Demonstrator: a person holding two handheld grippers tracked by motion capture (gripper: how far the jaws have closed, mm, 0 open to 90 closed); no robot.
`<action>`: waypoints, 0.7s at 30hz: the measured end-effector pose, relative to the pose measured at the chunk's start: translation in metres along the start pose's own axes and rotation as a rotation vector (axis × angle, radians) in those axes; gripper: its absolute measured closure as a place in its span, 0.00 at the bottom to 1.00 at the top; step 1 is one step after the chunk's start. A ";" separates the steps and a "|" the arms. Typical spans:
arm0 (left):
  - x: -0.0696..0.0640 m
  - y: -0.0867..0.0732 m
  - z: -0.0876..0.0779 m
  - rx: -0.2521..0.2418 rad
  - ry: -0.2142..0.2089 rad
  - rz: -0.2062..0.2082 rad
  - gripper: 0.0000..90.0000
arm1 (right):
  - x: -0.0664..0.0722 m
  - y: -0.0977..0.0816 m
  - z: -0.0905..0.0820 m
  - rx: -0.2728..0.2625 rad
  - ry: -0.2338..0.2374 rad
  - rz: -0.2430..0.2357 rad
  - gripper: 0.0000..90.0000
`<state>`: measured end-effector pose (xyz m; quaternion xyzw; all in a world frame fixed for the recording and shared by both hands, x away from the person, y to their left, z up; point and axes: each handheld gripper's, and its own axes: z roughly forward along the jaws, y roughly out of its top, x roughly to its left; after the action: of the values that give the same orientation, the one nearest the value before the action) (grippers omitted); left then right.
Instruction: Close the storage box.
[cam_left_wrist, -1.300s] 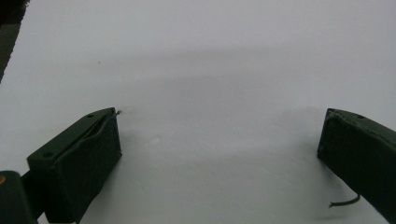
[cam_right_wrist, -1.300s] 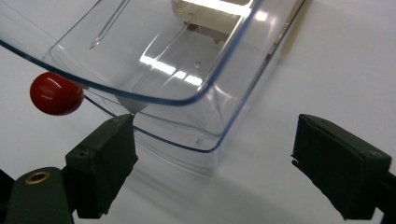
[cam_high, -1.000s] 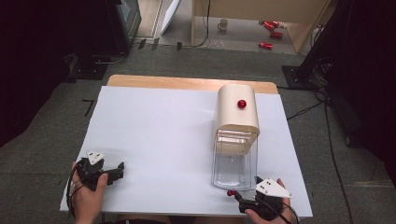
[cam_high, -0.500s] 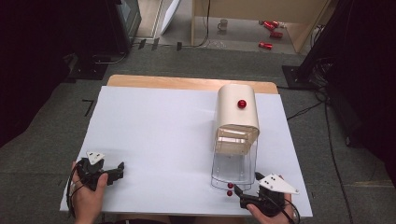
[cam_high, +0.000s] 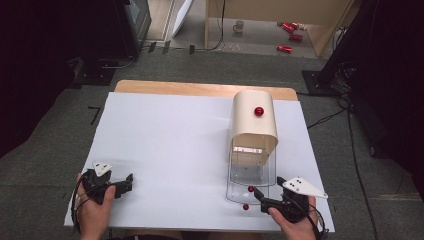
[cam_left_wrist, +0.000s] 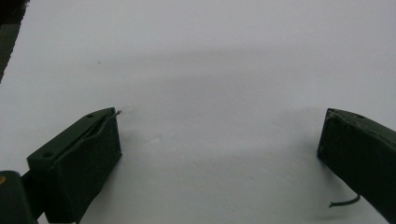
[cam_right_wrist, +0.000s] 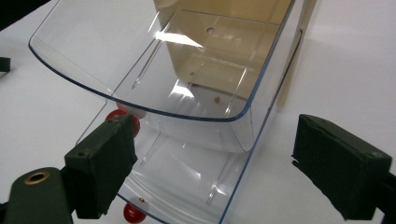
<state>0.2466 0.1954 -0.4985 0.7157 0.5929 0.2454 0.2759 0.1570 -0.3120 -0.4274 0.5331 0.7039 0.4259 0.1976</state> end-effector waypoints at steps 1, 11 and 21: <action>0.000 0.000 0.000 0.000 0.000 0.000 0.00 | 0.000 0.002 0.000 -0.002 0.001 -0.003 0.15; 0.000 0.000 0.000 0.001 0.000 0.001 0.00 | -0.006 0.016 0.001 -0.054 -0.003 0.057 0.20; 0.000 0.000 0.000 0.001 0.000 0.001 0.00 | -0.014 0.030 0.010 -0.067 -0.039 0.079 0.20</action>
<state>0.2466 0.1955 -0.4984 0.7161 0.5926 0.2453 0.2754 0.1874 -0.3191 -0.4110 0.5617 0.6637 0.4460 0.2123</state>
